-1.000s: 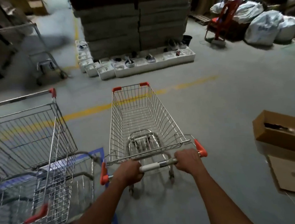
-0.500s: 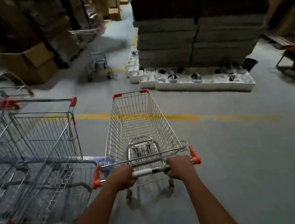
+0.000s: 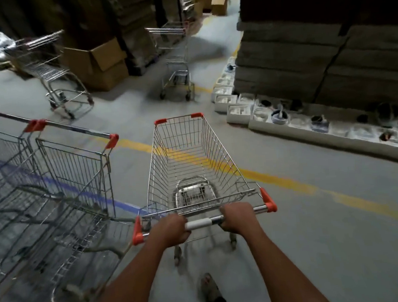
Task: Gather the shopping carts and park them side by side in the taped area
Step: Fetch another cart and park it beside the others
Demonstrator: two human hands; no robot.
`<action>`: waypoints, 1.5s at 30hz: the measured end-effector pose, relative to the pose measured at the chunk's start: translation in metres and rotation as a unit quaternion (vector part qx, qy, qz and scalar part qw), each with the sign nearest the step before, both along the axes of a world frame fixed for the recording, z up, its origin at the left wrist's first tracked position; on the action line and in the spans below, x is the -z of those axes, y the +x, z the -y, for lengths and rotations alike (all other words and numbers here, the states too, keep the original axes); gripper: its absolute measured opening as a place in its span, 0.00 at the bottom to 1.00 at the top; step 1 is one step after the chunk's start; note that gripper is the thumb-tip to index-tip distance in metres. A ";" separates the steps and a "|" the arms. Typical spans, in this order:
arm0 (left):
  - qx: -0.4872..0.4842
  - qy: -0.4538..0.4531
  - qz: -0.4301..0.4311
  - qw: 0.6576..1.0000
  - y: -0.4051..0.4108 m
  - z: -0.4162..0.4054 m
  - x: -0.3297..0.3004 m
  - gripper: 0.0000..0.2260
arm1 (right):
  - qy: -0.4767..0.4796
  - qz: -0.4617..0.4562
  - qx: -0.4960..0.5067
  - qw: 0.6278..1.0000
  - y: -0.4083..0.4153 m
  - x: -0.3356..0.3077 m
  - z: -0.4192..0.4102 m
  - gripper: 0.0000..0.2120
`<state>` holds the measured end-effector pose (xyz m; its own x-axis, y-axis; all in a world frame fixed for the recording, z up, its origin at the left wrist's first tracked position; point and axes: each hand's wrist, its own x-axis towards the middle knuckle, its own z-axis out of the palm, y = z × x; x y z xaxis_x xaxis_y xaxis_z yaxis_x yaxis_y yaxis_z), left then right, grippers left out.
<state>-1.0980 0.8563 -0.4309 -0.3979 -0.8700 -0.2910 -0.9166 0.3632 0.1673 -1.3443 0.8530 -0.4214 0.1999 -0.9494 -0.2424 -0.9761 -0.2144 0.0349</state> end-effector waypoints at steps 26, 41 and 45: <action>-0.220 -0.008 -0.007 0.975 -0.055 0.378 -0.006 0.15 | -0.040 -0.028 -0.232 0.972 -0.032 -0.007 0.479 0.18; -0.362 0.012 -0.013 0.932 -0.054 0.563 -0.005 0.13 | -0.023 -0.010 -0.387 0.922 0.008 -0.005 0.731 0.16; -0.388 0.002 -0.012 0.921 -0.028 0.624 0.000 0.15 | -0.025 -0.010 -0.417 0.909 0.048 0.003 0.806 0.16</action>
